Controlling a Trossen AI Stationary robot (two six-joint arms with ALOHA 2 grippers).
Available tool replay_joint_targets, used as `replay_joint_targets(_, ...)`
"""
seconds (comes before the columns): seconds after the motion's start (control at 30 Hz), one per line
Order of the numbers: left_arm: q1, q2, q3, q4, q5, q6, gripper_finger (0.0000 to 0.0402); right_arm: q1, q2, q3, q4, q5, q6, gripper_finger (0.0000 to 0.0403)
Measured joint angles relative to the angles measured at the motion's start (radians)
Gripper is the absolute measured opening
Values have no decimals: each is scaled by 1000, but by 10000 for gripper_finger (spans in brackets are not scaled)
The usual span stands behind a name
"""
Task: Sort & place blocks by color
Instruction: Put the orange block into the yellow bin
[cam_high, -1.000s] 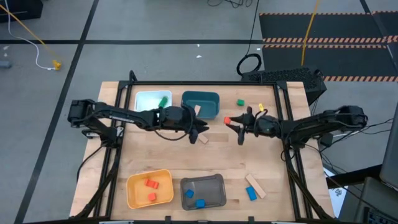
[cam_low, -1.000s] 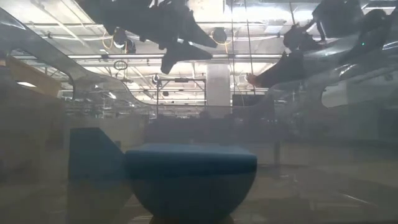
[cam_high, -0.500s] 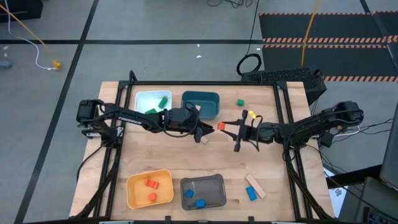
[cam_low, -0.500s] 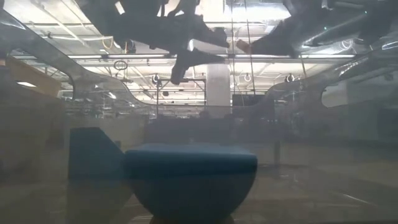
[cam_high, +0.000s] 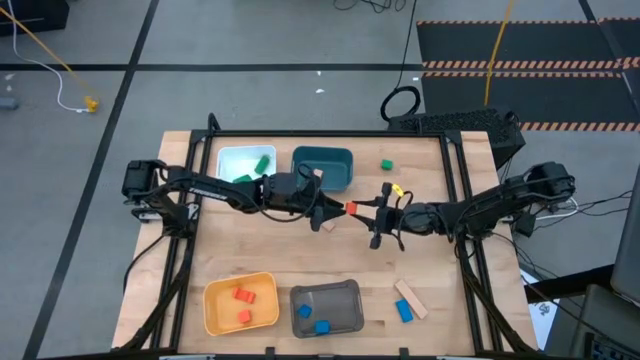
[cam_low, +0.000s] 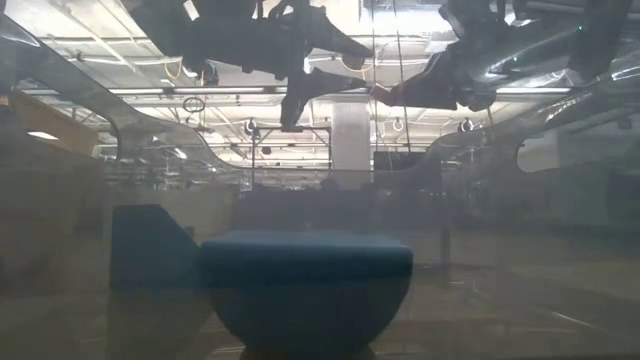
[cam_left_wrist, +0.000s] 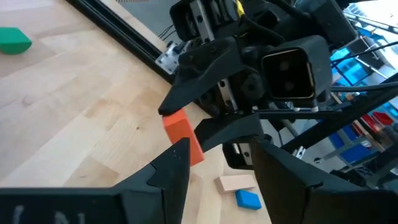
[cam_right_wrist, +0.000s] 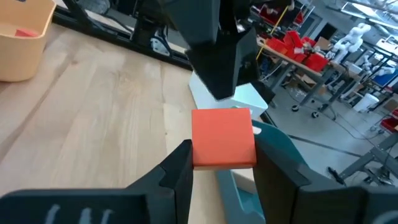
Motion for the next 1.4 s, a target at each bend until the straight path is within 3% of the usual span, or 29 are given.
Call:
replay_joint_targets(0.3,6,0,0,-2,-10,-30,225,0,5,25,27,-1,-72,119)
replay_joint_targets(0.5,5,0,0,-2,-19,-33,236,-1,5,48,27,-1,-108,119)
replay_joint_targets(1.1,5,0,0,5,-57,-54,155,-2,7,63,33,-5,-105,119)
replay_joint_targets(1.4,6,-2,1,-2,-61,-71,157,-3,96,120,48,-8,-151,119)
